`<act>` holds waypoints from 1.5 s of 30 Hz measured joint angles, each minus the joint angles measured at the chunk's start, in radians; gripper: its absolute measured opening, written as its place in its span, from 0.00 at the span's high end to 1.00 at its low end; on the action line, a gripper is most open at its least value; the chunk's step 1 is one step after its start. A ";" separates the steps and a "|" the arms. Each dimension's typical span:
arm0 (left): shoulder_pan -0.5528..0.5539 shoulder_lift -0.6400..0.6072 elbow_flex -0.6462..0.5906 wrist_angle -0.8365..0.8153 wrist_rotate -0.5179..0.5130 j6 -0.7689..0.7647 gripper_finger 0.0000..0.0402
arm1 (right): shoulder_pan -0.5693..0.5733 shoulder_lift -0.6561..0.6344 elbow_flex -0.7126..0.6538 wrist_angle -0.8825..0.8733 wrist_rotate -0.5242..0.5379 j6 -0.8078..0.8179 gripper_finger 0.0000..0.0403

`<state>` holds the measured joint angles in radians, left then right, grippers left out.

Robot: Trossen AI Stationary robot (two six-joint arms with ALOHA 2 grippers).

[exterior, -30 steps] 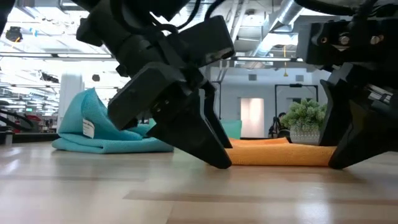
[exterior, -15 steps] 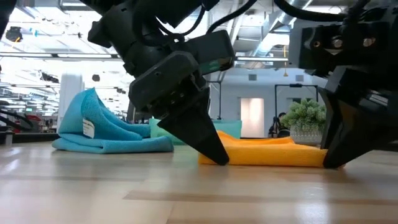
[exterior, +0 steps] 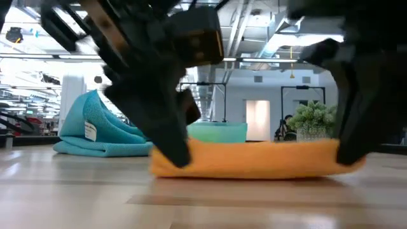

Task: Roll microfiber towels into tight, uniform cylinder then place into a basket
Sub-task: Roll the orange microfiber cloth

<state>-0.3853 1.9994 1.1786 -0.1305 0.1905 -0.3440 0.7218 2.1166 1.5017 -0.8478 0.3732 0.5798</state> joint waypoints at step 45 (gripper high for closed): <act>0.057 -0.081 0.004 -0.356 -0.099 -0.292 0.97 | -0.144 0.064 0.082 0.109 -0.092 -0.080 0.98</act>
<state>-0.3285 1.9186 1.1830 -0.4866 0.0918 -0.6357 0.5774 2.1803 1.5834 -0.7387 0.2813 0.4995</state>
